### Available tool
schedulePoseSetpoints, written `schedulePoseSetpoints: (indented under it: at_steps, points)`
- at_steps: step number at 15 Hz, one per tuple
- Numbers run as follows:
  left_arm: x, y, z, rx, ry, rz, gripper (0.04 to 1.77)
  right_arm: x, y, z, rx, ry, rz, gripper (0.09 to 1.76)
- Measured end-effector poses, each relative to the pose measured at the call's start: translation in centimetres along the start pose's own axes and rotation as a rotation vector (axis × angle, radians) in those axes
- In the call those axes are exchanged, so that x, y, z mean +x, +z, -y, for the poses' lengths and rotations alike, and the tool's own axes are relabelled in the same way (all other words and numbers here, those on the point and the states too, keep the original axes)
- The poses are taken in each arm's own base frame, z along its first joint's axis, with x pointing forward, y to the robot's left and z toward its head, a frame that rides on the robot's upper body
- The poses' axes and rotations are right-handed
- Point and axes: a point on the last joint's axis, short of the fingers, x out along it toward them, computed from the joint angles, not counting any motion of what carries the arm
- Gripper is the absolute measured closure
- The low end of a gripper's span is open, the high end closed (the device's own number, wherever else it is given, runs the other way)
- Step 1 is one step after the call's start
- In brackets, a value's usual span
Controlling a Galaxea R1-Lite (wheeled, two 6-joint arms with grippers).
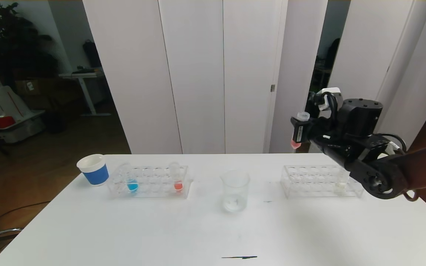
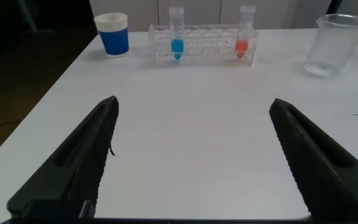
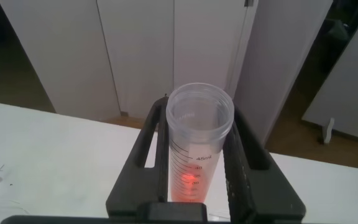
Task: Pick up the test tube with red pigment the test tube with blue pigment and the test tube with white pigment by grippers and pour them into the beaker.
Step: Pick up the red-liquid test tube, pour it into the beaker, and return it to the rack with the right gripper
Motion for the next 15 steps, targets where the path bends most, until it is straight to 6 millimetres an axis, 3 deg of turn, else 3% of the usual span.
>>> schedulePoseSetpoints:
  at_steps: [5, 8, 11, 15]
  points:
    - [0.0, 0.0, 0.0, 0.0, 0.0, 0.0, 0.07, 2.2, 4.2, -0.7, 0.001, 0.239, -0.011, 1.27]
    - [0.0, 0.0, 0.0, 0.0, 0.0, 0.0, 0.07, 3.3, 5.5, -1.3, -0.01, 0.395, 0.055, 1.27]
    - [0.0, 0.0, 0.0, 0.0, 0.0, 0.0, 0.07, 3.8, 5.2, -1.7, -0.083, 0.527, 0.085, 1.27]
    - [0.0, 0.0, 0.0, 0.0, 0.0, 0.0, 0.07, 4.4, 3.2, -2.3, -0.214, 0.567, 0.159, 1.27]
